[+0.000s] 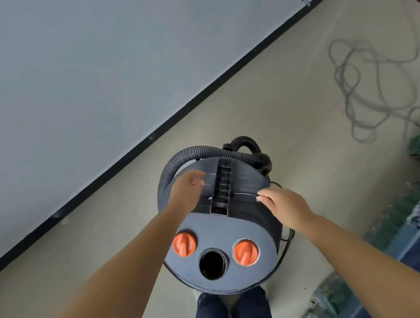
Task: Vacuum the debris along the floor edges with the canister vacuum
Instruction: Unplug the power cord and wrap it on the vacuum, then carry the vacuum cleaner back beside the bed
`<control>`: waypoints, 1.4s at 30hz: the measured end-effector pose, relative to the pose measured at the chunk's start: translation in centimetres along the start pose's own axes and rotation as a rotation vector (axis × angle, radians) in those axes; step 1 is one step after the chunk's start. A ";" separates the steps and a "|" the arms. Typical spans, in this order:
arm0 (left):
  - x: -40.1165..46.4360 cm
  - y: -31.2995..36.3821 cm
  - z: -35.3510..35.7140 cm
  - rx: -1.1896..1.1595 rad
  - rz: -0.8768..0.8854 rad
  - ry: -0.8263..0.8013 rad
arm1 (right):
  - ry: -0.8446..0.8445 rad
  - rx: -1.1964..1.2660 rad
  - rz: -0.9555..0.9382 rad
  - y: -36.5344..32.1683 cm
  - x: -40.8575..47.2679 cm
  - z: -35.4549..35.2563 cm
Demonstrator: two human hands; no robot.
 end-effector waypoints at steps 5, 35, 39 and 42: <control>0.3 -0.3 4.0 0.395 0.213 -0.332 | -0.078 0.024 -0.105 -6.4 2.6 1.5; -8.9 -10.8 -2.3 -0.061 -0.369 0.366 | -0.286 -0.904 -0.695 -14.3 6.2 2.6; -12.7 -13.5 3.1 -0.375 -0.561 0.319 | -0.229 -0.880 -0.736 -14.5 6.4 2.3; -11.9 -13.9 4.5 -0.470 -0.633 0.348 | -0.230 -0.885 -0.735 -14.0 6.7 2.3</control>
Point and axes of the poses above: each hand's wrist, its own x-axis towards the middle knuckle, its own z-axis out of the palm, y = z × x, the point moved 10 cm from there along x, towards the middle knuckle, and after that the axes turned 1 degree about -y, right-handed, at the moved point
